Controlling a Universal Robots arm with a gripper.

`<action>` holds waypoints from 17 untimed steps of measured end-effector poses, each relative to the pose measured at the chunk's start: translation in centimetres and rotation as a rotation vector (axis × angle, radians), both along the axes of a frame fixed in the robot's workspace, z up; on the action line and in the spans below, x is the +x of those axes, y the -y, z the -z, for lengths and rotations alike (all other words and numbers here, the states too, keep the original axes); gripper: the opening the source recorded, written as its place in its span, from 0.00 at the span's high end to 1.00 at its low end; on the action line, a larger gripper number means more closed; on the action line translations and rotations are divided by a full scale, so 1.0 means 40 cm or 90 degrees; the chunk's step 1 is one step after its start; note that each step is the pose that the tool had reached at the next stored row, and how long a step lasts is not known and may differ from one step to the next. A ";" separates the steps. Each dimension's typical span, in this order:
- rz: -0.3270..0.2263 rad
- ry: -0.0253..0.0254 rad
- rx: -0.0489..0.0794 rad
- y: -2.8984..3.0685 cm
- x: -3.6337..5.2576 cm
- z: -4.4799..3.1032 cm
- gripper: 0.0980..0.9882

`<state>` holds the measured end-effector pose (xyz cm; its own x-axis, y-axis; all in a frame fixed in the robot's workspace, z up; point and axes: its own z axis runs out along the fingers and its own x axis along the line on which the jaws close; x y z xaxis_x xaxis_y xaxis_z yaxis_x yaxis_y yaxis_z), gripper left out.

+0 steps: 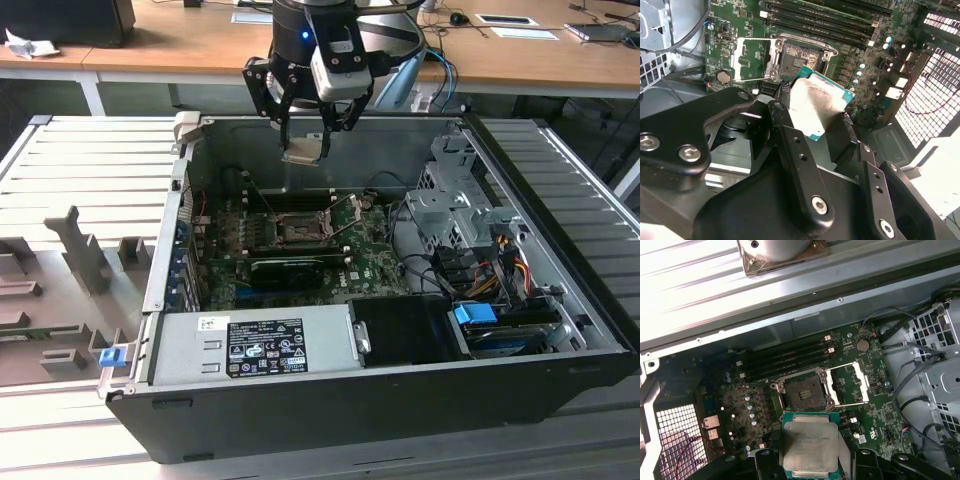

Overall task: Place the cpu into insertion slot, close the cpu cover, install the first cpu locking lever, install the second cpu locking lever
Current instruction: 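Place the cpu into insertion slot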

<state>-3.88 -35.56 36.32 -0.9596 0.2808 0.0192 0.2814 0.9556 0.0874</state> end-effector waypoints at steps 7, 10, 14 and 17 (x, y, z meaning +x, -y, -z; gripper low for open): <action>0.037 0.0000 0.000 0.000 0.000 0.001 0.52; 0.054 0.0000 0.000 0.000 0.000 0.001 0.52; 0.073 0.0000 0.000 0.000 0.000 0.004 0.52; 0.073 0.0000 0.000 0.000 0.000 0.007 0.52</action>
